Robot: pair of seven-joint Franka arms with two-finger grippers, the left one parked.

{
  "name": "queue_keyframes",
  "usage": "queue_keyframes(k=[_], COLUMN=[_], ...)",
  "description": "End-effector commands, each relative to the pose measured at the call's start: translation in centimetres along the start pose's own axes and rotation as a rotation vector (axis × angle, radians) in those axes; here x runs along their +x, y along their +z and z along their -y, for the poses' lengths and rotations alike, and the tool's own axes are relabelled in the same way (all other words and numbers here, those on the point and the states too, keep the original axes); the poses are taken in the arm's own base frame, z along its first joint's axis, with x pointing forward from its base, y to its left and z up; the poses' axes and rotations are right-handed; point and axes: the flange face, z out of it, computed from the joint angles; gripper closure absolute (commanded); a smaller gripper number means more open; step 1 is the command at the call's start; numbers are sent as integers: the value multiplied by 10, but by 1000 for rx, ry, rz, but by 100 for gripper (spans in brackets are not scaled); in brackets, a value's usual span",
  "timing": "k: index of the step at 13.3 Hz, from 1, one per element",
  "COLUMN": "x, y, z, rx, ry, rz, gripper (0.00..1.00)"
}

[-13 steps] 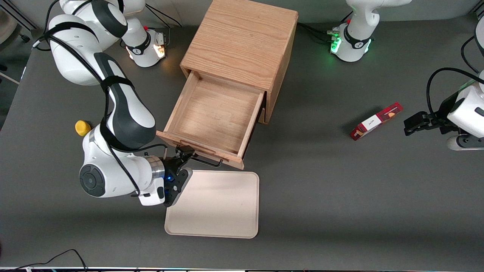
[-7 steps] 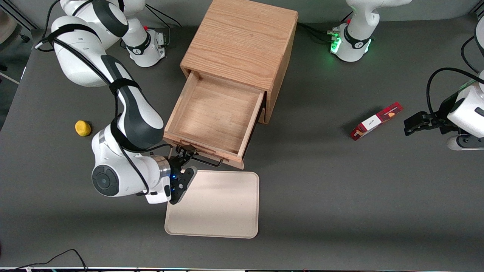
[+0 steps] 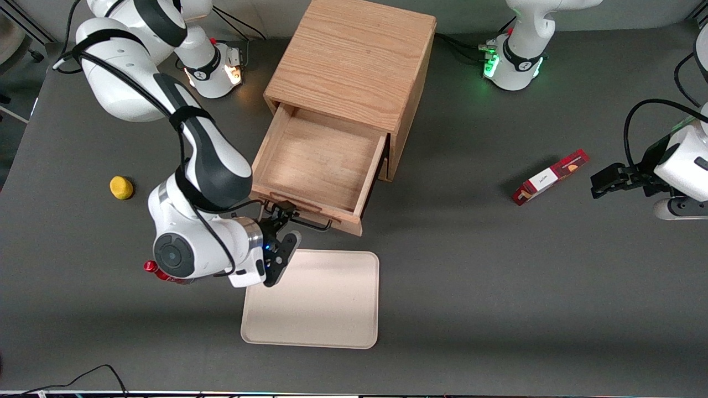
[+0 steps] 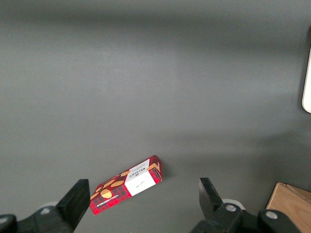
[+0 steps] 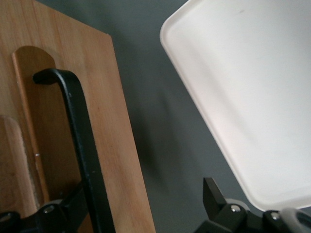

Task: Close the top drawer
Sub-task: 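Push the drawer front with the right gripper into the cabinet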

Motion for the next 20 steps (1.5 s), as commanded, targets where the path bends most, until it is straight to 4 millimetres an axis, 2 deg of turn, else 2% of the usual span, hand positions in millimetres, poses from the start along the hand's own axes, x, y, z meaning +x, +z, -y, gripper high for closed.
queue_keyframes(k=[1, 5, 8, 12, 15, 20], x=[-6, -14, -14, -15, -18, -15], y=[5, 22, 27, 43, 61, 75], z=[40, 65, 92, 129, 148, 185], rx=[-21, -43, -40, -43, -51, -38], ry=[-4, -19, -51, -63, -55, -61], rz=[43, 45, 62, 81, 86, 108], gripper=[0, 0, 0, 0, 0, 0])
